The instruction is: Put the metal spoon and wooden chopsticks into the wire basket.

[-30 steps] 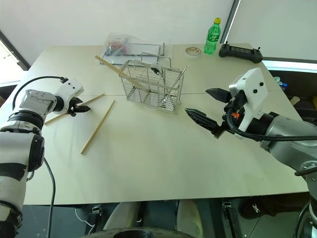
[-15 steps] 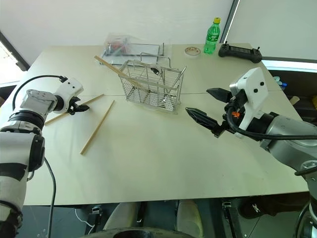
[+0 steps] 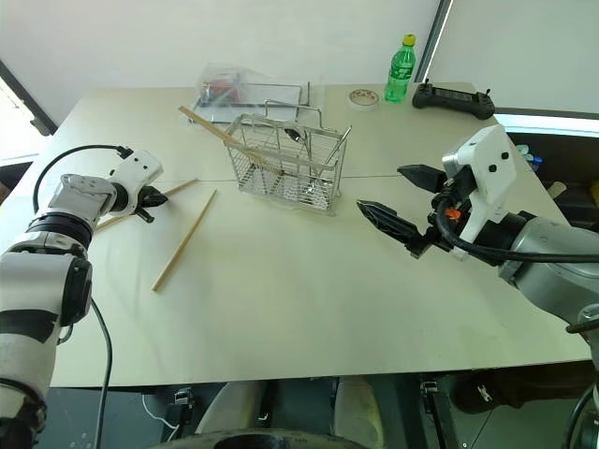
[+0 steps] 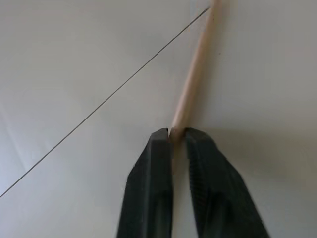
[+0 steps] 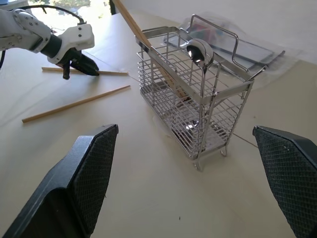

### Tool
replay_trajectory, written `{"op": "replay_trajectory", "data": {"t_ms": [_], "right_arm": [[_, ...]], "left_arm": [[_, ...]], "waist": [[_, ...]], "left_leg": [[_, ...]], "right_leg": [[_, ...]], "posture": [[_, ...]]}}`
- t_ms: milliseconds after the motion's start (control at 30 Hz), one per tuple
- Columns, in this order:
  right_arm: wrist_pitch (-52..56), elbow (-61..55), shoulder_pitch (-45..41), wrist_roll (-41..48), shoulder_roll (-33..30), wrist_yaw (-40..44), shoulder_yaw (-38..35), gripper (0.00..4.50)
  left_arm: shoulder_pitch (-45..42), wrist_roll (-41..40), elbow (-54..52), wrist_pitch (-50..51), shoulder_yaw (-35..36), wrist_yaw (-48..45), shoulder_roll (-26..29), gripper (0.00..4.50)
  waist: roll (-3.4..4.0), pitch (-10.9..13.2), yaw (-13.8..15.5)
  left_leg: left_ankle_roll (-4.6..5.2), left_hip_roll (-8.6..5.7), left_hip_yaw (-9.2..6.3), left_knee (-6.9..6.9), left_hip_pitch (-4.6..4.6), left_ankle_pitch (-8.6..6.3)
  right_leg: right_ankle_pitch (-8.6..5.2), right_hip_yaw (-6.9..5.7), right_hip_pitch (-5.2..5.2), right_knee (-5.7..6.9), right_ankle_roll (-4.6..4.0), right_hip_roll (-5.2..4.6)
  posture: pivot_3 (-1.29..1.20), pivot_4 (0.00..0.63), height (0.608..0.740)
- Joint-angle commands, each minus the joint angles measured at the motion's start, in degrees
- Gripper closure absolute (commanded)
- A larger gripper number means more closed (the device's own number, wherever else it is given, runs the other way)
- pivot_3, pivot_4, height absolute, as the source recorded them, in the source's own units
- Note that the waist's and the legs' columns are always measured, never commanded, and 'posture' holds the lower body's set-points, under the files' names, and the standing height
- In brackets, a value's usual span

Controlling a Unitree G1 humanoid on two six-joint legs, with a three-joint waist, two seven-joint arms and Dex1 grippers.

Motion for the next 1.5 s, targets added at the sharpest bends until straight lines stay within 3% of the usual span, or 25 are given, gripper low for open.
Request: {"op": "replay_trajectory", "data": {"t_ms": [33,533,1067,1267,1500], "right_arm": [[-1.2,-0.3,-0.7,0.5,-0.6,-0.3,-1.3,0.0],[-2.3,0.8,-1.9,-2.8,0.1,1.8,1.5,0.0],[-4.6,-1.2,3.2,-7.5,3.6,4.6,3.3,0.0],[-5.9,-1.6,3.6,-8.9,5.9,4.3,4.8,0.0],[-6.3,-1.6,2.9,-10.2,7.5,4.2,6.3,0.0]], "left_arm": [[0.7,0.6,1.0,0.8,0.0,0.0,0.2,4.49],[-1.2,-1.9,0.4,0.8,2.6,-2.5,1.6,4.49],[-9.8,-24.8,-4.8,1.8,25.4,-1.3,6.6,4.49],[-13.3,-38.5,-20.0,2.6,34.3,1.9,-0.5,4.49],[-10.8,-42.9,-42.6,3.5,30.0,9.4,-15.1,4.49]], "waist": [[0.0,0.0,0.0],[-0.02,0.0,0.0],[-0.24,0.1,-0.1],[-0.31,0.1,0.1],[-0.28,0.1,0.0]], "left_leg": [[0.0,0.0,0.0,-0.01,0.0,0.0],[0.0,-0.01,0.01,-0.01,-0.02,0.0],[0.01,-0.02,-0.04,0.03,-0.24,-0.01],[0.0,-0.04,-0.1,0.06,-0.28,0.0],[0.0,-0.09,-0.09,0.08,-0.23,0.0]], "right_leg": [[0.0,0.0,0.0,0.0,0.0,0.0],[0.0,0.0,-0.02,-0.02,0.0,0.0],[0.02,-0.04,-0.21,-0.01,0.03,0.02],[0.07,-0.03,-0.16,-0.05,0.1,-0.03],[0.1,0.01,-0.07,-0.11,0.14,-0.05]], "posture": [[0.0,0.15,0.725],[0.0,0.15,0.725],[0.0,0.15,0.725],[0.0,0.15,0.725],[0.0,0.15,0.725]]}}
